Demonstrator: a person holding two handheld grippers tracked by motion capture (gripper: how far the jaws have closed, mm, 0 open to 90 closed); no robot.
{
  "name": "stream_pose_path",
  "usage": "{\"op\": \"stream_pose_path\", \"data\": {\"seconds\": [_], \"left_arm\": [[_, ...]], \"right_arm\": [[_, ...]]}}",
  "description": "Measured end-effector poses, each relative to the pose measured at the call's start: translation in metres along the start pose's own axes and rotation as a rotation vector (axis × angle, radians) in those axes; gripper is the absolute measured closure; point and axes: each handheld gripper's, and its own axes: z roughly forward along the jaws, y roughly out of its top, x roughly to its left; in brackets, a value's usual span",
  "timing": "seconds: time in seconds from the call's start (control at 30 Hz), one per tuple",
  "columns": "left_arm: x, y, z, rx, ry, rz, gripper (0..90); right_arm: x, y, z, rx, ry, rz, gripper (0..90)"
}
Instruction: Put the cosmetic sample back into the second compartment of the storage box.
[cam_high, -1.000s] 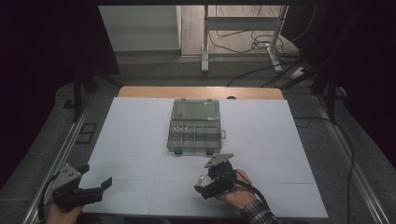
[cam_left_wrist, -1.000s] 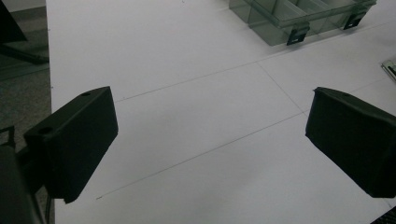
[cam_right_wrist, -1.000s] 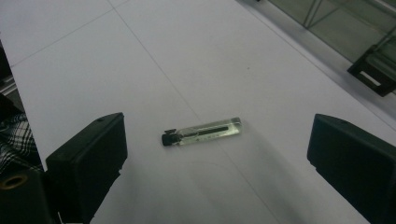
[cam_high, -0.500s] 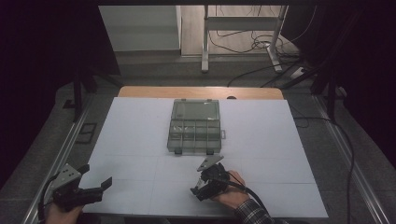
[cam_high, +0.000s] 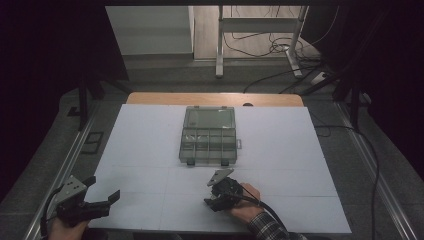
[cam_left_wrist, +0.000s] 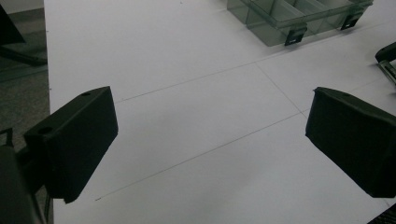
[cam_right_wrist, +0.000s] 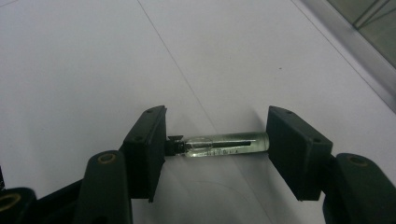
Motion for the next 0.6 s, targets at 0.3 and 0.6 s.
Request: {"op": "stream_pose_path", "data": {"seconds": [0.3, 0.6], "left_arm": [[0.0, 0.0, 0.0, -0.002, -0.003, 0.0, 2.7], [0.0, 0.0, 0.0, -0.001, -0.004, 0.003, 2.7]], "right_arm": [[-0.001, 0.001, -0.002, -0.005, 0.006, 0.002, 39.8], [-0.009, 0.004, -0.011, -0.057, 0.023, 0.038, 39.8]]}}
